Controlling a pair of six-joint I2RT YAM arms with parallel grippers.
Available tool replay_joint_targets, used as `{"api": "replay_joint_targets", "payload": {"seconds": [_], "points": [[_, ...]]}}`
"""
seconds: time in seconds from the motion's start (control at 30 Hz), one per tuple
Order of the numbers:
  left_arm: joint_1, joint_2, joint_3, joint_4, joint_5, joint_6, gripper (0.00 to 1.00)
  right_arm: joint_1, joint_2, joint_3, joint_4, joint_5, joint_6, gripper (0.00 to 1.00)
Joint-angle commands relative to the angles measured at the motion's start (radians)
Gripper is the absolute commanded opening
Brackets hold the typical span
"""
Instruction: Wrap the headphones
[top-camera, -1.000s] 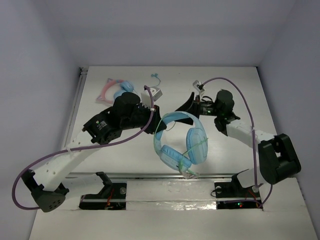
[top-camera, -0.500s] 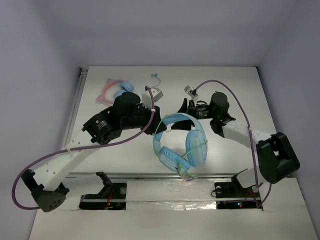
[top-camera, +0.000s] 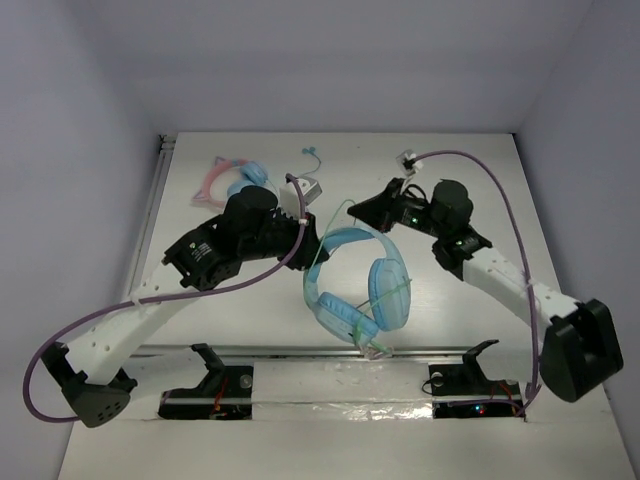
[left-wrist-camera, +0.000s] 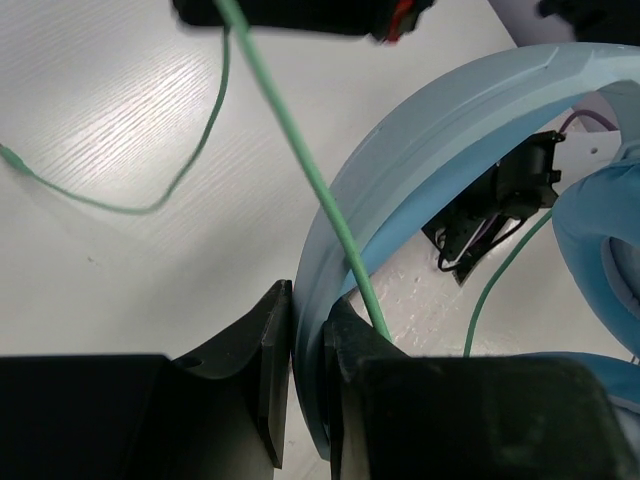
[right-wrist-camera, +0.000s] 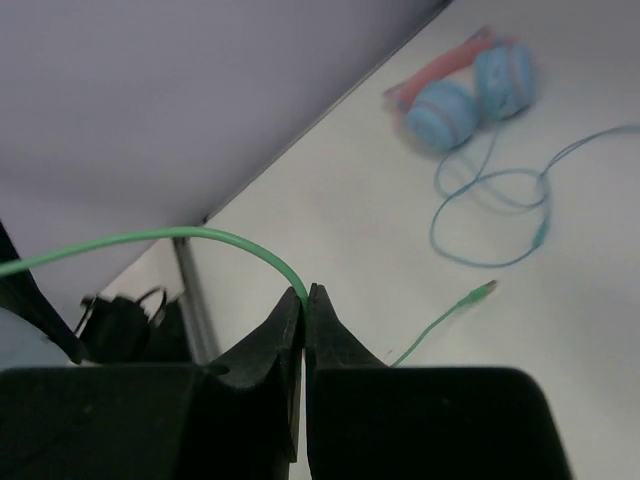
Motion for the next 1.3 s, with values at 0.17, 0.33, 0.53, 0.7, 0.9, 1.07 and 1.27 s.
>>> {"api": "replay_joint_targets", "payload": {"seconds": [0.17, 0.33, 0.53, 0.7, 0.9, 1.07, 1.27], "points": [[0.048, -0.066, -0.063, 0.088, 0.042, -0.015, 0.0, -0.015, -0.259, 0.046, -0.149, 0.59, -0.005, 0.0], [0.058, -0.062, -0.082, 0.092, 0.038, -0.006, 0.0, -0.024, -0.342, 0.099, -0.233, 0.625, -0.028, 0.0], [0.068, -0.048, -0.107, 0.085, 0.004, 0.005, 0.0, -0.024, -0.392, 0.118, -0.264, 0.653, -0.028, 0.0], [0.101, -0.049, -0.102, 0.075, -0.048, 0.003, 0.0, -0.024, -0.471, 0.103, -0.296, 0.717, -0.028, 0.0], [0.146, -0.026, -0.129, 0.099, -0.117, -0.009, 0.0, -0.024, -0.53, 0.099, -0.347, 0.684, -0.022, 0.0], [0.155, -0.019, -0.11, 0.111, -0.204, -0.02, 0.0, -0.024, -0.543, 0.082, -0.353, 0.588, -0.007, 0.0], [0.167, -0.04, -0.122, 0.136, -0.182, -0.015, 0.0, -0.024, -0.537, 0.088, -0.381, 0.642, -0.028, 0.0]]}}
